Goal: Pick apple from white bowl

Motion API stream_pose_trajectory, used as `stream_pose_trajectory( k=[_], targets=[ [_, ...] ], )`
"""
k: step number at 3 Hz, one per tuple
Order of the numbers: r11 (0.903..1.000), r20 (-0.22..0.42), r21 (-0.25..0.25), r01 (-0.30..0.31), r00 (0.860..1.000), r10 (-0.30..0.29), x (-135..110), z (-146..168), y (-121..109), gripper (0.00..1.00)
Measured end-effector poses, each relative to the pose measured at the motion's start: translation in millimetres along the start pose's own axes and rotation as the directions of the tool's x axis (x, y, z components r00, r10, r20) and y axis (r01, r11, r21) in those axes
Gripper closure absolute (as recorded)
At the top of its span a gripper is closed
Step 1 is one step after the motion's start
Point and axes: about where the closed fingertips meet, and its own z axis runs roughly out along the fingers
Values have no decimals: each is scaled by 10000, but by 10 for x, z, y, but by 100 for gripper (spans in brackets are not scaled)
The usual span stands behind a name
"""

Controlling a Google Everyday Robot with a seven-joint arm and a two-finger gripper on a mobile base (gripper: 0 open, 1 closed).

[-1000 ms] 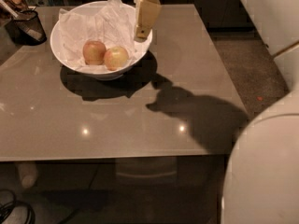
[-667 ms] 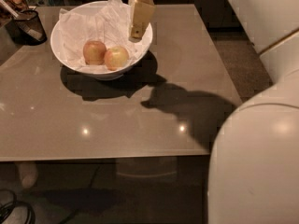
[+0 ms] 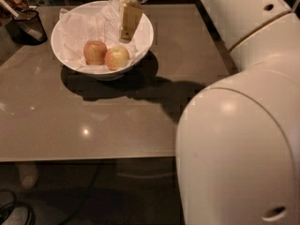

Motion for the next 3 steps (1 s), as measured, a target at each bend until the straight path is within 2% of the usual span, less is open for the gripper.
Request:
stream_pose_trajectory(
  k=[1,3],
  targets=[
    [9995,14,-303,-72,10000,72,-7,199,-84,26],
    [9963,112,-744,-434,9990,443,52,523,-208,26]
  ],
)
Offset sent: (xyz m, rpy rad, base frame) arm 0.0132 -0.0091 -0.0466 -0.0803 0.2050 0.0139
